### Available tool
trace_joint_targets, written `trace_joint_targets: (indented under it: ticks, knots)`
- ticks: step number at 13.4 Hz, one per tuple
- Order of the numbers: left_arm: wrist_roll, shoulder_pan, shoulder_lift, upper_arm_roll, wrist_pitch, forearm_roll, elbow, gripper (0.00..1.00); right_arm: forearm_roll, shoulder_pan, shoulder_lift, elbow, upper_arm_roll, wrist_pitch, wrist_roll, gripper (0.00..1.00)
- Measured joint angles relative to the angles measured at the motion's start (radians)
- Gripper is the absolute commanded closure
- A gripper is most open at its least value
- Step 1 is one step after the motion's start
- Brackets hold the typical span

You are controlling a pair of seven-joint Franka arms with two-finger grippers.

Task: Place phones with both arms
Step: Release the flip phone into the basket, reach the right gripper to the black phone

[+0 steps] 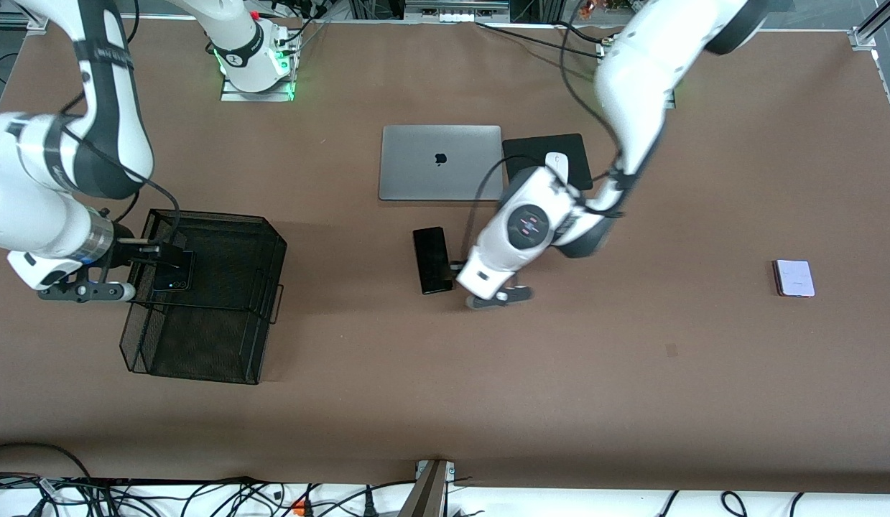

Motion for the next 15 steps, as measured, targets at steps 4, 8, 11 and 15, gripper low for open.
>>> trace_joint_targets:
  ticks: [4, 8, 11, 15]
  knots:
    - [0.150, 0.115, -0.096, 0.005, -0.433, 0.232, -0.002, 0.00, 0.003, 0.175, -0.001, 0.065, 0.017, -0.046, 0.185, 0.00]
    - [0.505, 0.350, -0.104, 0.015, -0.502, 0.266, -0.002, 0.00, 0.007, 0.379, 0.114, 0.150, 0.093, -0.029, 0.409, 0.00]
    - [0.696, 0.570, -0.106, 0.013, -0.485, 0.266, -0.003, 0.00, 0.006, 0.470, 0.260, 0.287, 0.183, 0.001, 0.540, 0.00]
    - [0.831, 0.748, -0.105, 0.014, -0.322, 0.273, -0.046, 0.00, 0.007, 0.491, 0.357, 0.304, 0.242, 0.135, 0.553, 0.00]
